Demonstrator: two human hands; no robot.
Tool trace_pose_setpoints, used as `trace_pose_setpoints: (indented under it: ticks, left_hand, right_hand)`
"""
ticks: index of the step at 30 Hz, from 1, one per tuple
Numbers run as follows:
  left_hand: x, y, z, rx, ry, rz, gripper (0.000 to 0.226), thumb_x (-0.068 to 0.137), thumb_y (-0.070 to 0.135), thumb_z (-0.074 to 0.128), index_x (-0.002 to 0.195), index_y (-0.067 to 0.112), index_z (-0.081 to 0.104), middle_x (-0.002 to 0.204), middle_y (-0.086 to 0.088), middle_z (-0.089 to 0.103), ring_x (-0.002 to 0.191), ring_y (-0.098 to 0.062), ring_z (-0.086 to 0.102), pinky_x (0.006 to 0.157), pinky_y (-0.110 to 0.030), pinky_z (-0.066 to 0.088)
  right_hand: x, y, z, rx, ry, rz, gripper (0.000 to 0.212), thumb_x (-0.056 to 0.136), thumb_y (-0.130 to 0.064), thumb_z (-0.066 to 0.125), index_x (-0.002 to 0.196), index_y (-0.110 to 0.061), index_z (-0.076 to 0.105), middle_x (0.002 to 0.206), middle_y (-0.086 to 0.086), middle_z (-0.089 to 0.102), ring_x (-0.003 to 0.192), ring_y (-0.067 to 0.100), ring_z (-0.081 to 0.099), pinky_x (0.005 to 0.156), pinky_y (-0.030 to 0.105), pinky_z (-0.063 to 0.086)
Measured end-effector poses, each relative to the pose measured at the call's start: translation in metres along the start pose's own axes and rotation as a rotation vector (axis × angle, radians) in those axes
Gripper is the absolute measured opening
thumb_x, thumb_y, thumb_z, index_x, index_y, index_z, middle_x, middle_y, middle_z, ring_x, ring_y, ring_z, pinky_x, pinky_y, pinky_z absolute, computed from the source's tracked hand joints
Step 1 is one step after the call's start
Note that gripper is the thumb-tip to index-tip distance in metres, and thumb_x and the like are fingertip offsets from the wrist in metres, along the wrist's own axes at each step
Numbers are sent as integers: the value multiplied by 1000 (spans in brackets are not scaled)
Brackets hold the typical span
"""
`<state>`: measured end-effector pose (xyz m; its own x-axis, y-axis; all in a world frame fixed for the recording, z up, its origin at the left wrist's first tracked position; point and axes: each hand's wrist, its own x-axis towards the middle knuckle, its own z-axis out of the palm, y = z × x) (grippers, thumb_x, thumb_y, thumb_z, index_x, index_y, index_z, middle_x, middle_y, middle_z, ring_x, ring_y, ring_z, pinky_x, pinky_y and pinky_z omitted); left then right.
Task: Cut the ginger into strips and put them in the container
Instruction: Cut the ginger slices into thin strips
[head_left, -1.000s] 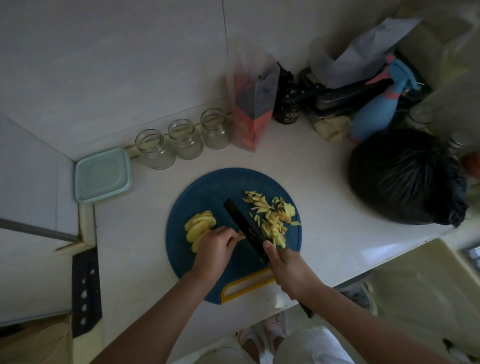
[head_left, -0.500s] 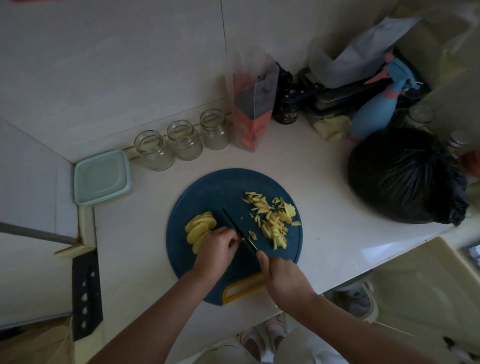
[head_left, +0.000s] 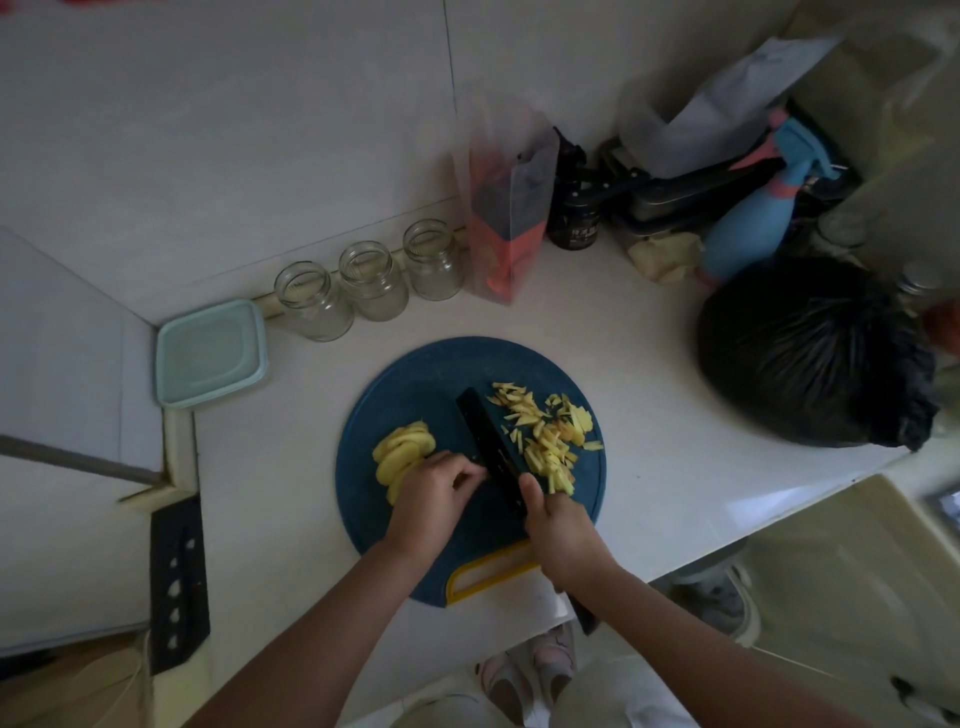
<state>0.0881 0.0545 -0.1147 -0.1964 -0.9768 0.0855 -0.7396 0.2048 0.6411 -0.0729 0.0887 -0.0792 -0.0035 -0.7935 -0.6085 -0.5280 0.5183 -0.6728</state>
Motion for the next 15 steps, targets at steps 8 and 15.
trace_pose_setpoints:
  ticks: [8,15]
  left_hand:
    - [3,7,-2,46,33,-52,14,68,5,81,66,10,68,62,-2,64,53,-8,56,56,-11,38]
    - [4,10,-3,80,-1,-90,9,71,11,79,70,9,71,67,-6,67,57,-17,62,51,-27,49]
  right_hand:
    - [-13,7,-11,-113,-26,-142,58,97,-54,28,59,-11,37,54,3,39,52,16,38,58,32,35]
    - [-15,9,-12,-178,-5,-151,58,98,-53,27,56,-13,34,52,1,38,49,14,38,60,34,36]
